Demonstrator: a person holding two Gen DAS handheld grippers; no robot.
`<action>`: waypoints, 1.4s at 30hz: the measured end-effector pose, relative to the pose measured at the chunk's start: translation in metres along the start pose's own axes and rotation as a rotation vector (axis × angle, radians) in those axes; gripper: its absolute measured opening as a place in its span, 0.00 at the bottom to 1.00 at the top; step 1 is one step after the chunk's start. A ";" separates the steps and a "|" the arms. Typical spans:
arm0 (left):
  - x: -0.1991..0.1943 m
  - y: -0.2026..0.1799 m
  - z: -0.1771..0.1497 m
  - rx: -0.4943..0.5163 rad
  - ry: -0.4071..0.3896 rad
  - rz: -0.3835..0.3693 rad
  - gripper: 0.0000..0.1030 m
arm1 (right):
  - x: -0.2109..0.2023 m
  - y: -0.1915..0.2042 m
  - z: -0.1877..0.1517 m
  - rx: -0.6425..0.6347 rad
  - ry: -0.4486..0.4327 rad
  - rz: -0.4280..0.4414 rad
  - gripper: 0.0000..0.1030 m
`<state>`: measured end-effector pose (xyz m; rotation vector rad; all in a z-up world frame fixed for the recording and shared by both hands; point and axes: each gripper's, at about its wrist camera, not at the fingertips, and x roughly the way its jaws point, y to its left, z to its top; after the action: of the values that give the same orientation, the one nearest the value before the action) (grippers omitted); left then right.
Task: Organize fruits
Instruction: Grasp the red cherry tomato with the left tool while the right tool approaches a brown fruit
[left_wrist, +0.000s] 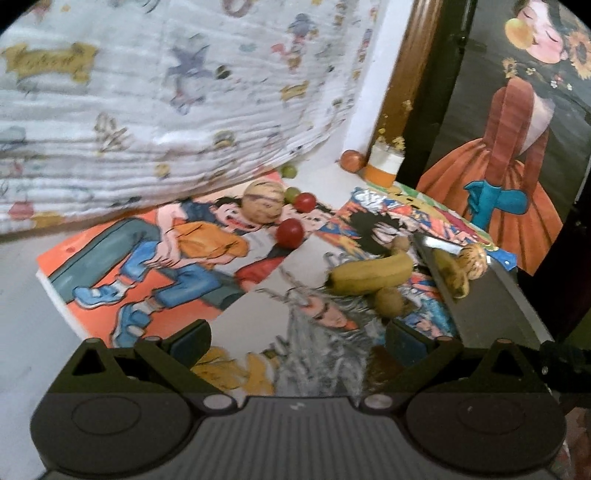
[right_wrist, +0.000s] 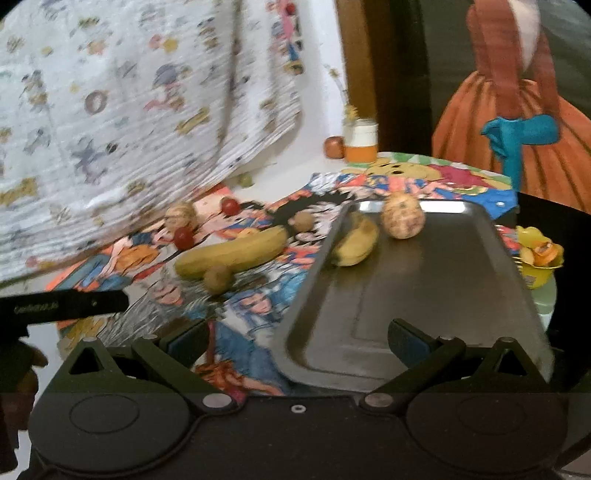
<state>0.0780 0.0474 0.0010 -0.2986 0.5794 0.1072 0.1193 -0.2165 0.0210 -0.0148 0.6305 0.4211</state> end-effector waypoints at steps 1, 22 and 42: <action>0.001 0.003 0.000 -0.003 0.004 0.001 1.00 | 0.002 0.004 0.000 -0.011 0.007 0.006 0.99; 0.046 0.034 0.044 0.077 0.044 -0.019 1.00 | 0.074 0.068 0.017 -0.212 0.028 0.059 0.99; 0.116 0.019 0.074 0.130 0.061 -0.119 0.93 | 0.106 0.075 0.028 -0.202 0.070 0.087 0.74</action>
<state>0.2095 0.0902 -0.0091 -0.2093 0.6248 -0.0543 0.1830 -0.1036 -0.0086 -0.1952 0.6569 0.5688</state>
